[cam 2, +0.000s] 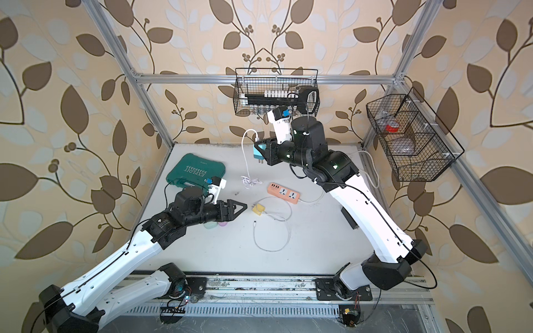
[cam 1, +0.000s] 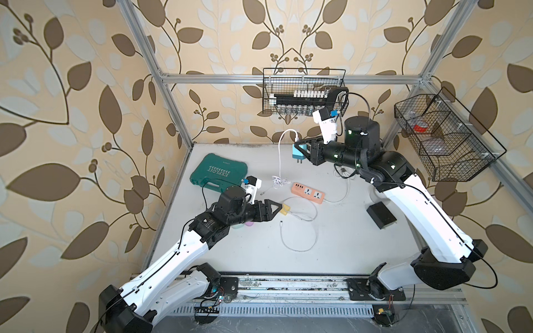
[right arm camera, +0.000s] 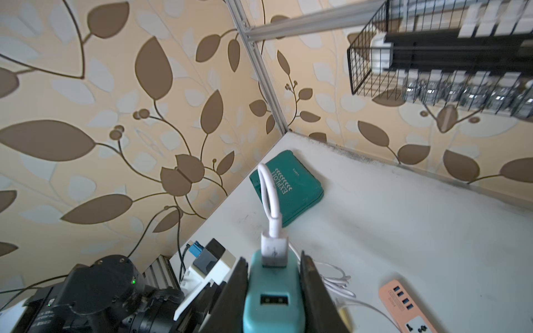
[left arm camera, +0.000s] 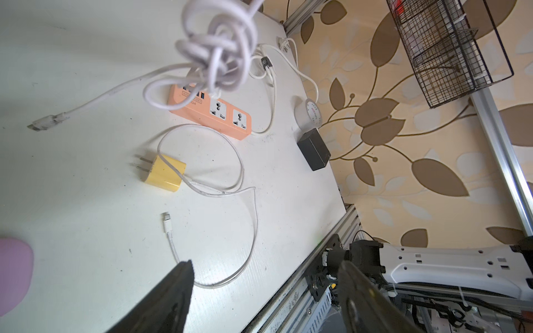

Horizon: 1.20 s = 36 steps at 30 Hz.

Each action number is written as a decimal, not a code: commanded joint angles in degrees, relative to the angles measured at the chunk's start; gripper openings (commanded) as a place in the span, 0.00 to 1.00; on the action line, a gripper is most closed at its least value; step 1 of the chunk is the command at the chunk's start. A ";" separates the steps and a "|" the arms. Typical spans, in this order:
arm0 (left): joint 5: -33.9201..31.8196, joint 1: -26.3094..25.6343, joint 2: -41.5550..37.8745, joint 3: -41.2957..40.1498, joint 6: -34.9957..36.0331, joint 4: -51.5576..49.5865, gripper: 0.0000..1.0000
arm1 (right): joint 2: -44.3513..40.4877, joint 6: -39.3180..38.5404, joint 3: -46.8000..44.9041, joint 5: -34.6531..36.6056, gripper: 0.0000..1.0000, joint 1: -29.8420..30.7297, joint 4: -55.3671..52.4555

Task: Charge the bluetooth headset
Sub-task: Adjust the charging cable at the plug.

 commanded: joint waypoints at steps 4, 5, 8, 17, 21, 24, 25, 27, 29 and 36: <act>-1.86 -0.38 -2.19 -0.13 1.23 -0.60 0.80 | -2.48 1.67 -11.10 -2.66 0.24 0.25 6.30; -1.39 -0.44 -2.32 -0.61 1.06 0.13 0.78 | -2.77 1.70 -12.67 -3.05 0.24 0.20 6.58; 0.31 -0.40 -2.70 -2.83 -0.15 3.91 0.72 | -3.95 2.12 -16.91 -4.26 0.24 0.22 7.55; 3.47 -0.43 -2.05 -7.56 -4.08 17.32 0.72 | -9.04 3.45 -27.10 -9.21 0.25 0.19 10.99; 4.40 -0.45 -1.54 -9.87 -5.99 25.36 0.78 | -10.22 5.28 -31.38 -12.28 0.24 0.21 14.96; 4.36 -0.43 -1.52 -11.26 -7.00 30.09 0.78 | -11.53 8.00 -35.29 -14.39 0.24 0.22 20.21; 4.49 -0.45 -1.49 -11.66 -7.16 31.33 0.77 | -12.13 9.25 -36.87 -15.15 0.24 0.23 22.66; 5.12 -0.42 -1.44 -11.99 -7.34 33.37 0.75 | -13.26 11.15 -39.38 -16.01 0.24 0.18 26.46; 5.72 -0.40 -1.35 -11.91 -7.34 34.57 0.75 | -14.09 13.42 -41.67 -17.11 0.24 0.29 30.79; 9.95 -0.30 0.32 -11.36 -8.72 41.17 0.75 | -15.79 20.92 -46.81 -20.11 0.24 0.40 41.71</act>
